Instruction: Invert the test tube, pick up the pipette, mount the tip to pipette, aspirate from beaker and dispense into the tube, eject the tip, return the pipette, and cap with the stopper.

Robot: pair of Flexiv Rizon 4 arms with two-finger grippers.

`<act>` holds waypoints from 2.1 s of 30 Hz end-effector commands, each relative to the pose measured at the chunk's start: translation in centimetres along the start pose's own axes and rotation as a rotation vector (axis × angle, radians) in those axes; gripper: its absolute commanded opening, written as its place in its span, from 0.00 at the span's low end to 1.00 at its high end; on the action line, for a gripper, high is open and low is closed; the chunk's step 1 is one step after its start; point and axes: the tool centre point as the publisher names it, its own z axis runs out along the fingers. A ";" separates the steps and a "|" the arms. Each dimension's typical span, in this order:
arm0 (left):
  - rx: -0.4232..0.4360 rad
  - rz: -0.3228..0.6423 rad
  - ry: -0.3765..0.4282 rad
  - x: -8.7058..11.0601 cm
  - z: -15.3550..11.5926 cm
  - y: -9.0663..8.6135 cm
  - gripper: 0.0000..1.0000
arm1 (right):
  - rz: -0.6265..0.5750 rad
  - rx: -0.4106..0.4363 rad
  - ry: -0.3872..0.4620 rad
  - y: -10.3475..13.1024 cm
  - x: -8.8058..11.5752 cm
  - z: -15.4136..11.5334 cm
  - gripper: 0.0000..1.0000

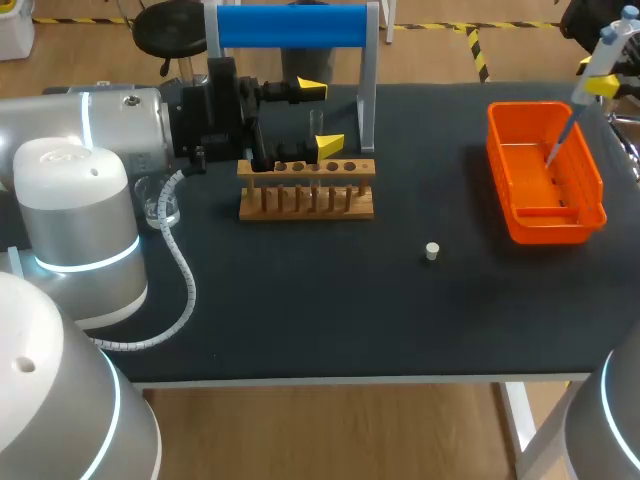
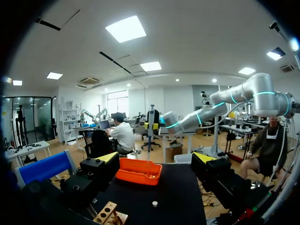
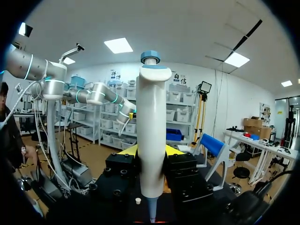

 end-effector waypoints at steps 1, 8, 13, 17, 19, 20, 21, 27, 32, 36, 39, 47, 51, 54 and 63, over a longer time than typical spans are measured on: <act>0.003 0.001 0.000 0.0 0.0 0.1 1.00 | 0.000 -0.007 0.026 -0.7 -0.5 -1.7 0.00; 0.003 0.001 0.000 0.0 0.0 0.1 1.00 | -0.001 -0.005 0.034 -1.1 -0.7 -3.2 0.00; 0.003 0.001 0.000 0.0 0.0 0.1 1.00 | 0.007 -0.006 0.028 -1.3 -0.8 -3.7 0.00; 0.003 0.001 0.000 0.0 0.0 0.1 1.00 | 0.021 0.011 0.020 -1.9 -0.8 -3.9 0.00; 0.003 0.001 0.000 0.0 0.0 0.1 1.00 | 0.032 0.012 0.013 -2.1 -0.8 -3.9 0.00; 0.003 0.001 0.000 0.0 0.0 0.1 1.00 | 0.034 0.013 0.011 -2.3 -0.8 -4.0 0.00; 0.003 0.001 0.000 0.0 0.0 0.1 1.00 | 0.039 0.013 0.008 -2.4 -0.8 -4.0 0.00; 0.003 0.001 0.000 0.0 0.0 0.1 1.00 | 0.051 0.007 0.001 -2.7 -0.8 -3.8 0.00; 0.003 0.001 0.000 0.0 0.0 0.1 1.00 | 0.054 0.010 0.003 -2.8 -0.7 -3.7 0.00; 0.003 0.001 0.000 0.0 0.0 0.1 1.00 | 0.053 0.015 0.000 -2.8 -0.7 -3.9 0.00; 0.003 0.001 0.000 0.0 0.0 0.1 1.00 | 0.051 0.019 -0.003 -2.7 -0.7 -4.1 0.00; 0.003 0.001 0.000 0.0 0.0 0.1 1.00 | 0.050 0.031 -0.001 -2.6 -0.7 -4.2 0.00; 0.003 0.001 0.000 0.0 0.0 0.1 1.00 | 0.050 0.036 -0.001 -2.6 -0.7 -4.2 0.00; 0.003 0.001 0.000 0.0 0.0 0.1 1.00 | 0.049 0.037 -0.003 -2.6 -0.5 -4.2 0.00; 0.003 0.001 0.000 0.0 0.0 0.1 1.00 | 0.049 0.037 -0.003 -2.6 -0.5 -4.2 0.00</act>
